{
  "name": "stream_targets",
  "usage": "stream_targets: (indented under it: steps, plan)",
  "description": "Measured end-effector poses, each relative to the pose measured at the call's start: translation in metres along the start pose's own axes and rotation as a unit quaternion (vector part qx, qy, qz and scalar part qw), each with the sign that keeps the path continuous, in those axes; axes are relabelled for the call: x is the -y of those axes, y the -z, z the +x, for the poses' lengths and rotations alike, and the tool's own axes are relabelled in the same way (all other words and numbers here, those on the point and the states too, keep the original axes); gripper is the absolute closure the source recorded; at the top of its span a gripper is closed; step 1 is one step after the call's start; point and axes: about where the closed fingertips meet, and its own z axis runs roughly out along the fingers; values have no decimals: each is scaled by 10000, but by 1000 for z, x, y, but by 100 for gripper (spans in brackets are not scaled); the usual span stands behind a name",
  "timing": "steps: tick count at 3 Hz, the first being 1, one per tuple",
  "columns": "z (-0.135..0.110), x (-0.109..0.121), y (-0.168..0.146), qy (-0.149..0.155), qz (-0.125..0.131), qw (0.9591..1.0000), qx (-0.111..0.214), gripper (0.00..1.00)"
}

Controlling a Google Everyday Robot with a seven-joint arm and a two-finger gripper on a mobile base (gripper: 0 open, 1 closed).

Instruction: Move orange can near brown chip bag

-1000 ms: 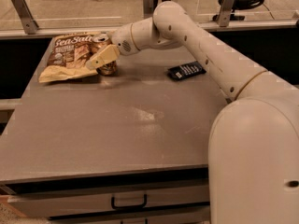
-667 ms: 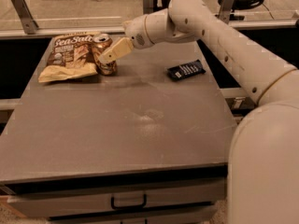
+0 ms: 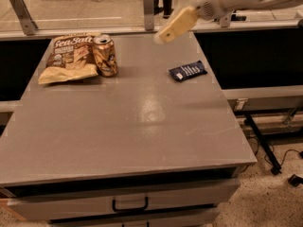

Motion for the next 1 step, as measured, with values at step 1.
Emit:
stream_targets:
  steps: [1]
  plan:
    - [-7,-2,9,70,28,10000,-4,0]
